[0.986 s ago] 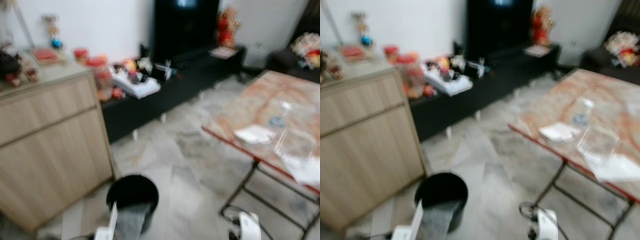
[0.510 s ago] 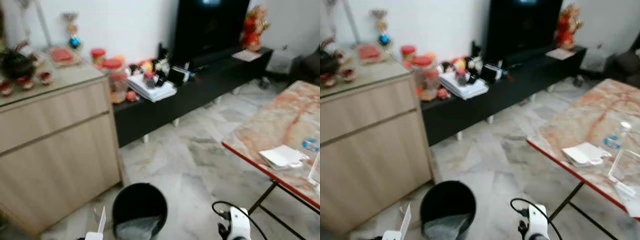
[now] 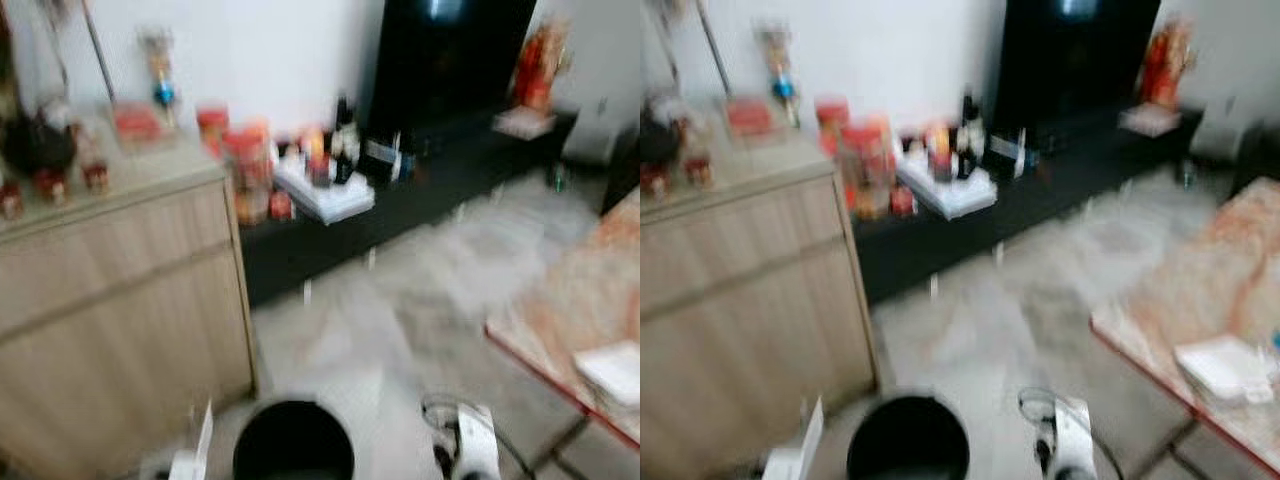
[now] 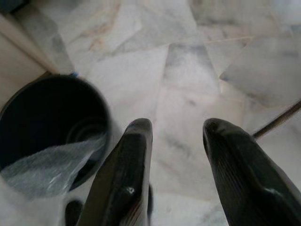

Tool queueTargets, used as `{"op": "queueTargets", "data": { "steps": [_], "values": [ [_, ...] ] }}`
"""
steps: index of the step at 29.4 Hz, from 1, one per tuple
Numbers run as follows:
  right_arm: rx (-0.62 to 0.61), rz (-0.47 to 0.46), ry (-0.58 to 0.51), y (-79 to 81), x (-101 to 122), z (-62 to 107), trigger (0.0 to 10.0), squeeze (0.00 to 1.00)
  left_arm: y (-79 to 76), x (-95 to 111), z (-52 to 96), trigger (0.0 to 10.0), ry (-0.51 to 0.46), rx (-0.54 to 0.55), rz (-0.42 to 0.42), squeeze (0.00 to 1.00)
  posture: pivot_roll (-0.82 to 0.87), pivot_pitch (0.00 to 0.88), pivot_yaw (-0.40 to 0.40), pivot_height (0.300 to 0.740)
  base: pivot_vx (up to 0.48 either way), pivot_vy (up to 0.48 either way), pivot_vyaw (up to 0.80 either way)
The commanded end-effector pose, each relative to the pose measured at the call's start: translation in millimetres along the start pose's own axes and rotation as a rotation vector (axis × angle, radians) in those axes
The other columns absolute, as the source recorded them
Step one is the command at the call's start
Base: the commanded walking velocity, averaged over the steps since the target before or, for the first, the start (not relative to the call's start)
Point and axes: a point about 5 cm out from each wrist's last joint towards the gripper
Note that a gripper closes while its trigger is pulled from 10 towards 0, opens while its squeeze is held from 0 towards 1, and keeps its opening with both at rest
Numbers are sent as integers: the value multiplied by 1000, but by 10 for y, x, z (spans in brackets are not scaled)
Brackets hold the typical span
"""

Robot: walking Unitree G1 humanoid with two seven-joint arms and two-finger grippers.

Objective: Picking trash to rubbish bin

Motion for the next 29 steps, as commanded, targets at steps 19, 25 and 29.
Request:
{"op": "queueTargets", "data": {
  "steps": [19, 25, 29],
  "values": [
    [223, 347, -194, 341, 817, -81, 10000, 0, -378, 918, -33, 10000, -265, -280, -47, 0, -49, 2, -52, 740, 0, 0, 0],
    [261, 355, -239, 485, 954, -82, 10000, 0, -402, 943, -32, 10000, -259, -295, -1, 0, -54, 0, -53, 740, 0, 0, 0],
    [322, 375, -264, 626, 1015, -73, 10000, 0, -454, 942, -22, 10000, -247, -356, 33, 0, -55, 0, -55, 740, 0, 0, 0]
  ]
}}
Point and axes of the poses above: a point about 5 cm out from each wrist's last joint towards the gripper, its own z axis pointing back from the gripper into the wrist, its own x axis along the axis of the wrist's last joint, y = z × x, and after that the axes turned 6 degrees about -z, right-handed
